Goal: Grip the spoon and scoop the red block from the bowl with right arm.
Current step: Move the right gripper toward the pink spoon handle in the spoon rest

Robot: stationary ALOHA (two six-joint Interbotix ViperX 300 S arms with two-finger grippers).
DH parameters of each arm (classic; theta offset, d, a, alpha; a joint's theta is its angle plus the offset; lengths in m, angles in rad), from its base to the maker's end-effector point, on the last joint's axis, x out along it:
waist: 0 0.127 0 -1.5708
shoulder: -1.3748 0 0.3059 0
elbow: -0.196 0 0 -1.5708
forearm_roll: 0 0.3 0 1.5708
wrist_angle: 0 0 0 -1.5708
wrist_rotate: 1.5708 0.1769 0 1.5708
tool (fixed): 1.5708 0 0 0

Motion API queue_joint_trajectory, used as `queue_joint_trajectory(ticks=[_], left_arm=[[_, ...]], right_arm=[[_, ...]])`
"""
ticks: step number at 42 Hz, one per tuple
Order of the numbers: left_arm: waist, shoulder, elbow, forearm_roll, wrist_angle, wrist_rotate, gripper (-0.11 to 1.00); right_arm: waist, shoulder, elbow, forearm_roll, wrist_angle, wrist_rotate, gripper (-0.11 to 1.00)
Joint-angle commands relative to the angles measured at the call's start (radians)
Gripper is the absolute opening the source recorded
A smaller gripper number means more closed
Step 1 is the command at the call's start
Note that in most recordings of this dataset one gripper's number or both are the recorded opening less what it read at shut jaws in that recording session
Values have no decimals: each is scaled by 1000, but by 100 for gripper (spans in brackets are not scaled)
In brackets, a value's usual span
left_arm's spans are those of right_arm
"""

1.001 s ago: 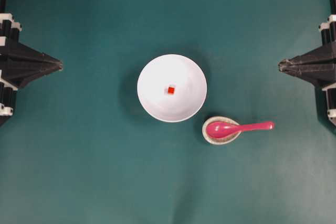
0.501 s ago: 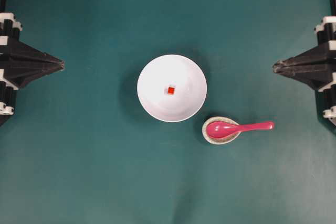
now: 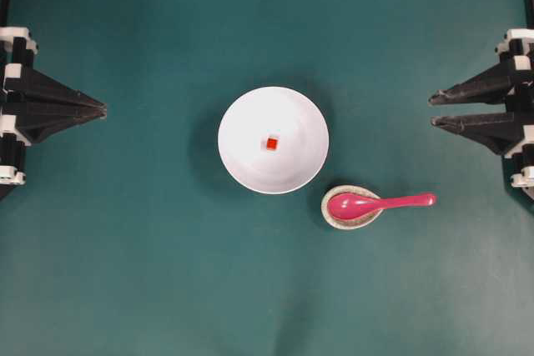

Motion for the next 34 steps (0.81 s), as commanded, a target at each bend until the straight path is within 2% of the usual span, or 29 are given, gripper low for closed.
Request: queue_joint_trajectory(ticks=[1, 9, 18, 34], left_arm=[[3, 9, -31, 3, 18, 0, 0], [3, 9, -46, 3, 103, 0, 0], [3, 21, -51, 3, 127, -2, 0], [3, 138, -49, 5, 143, 3, 0]], right_arm=[[0, 8, -28, 18, -5, 3, 43], [21, 28, -21, 35, 0, 2, 47], [55, 67, 11, 29, -23, -2, 47], [161, 189, 144, 60, -250, 2, 47]])
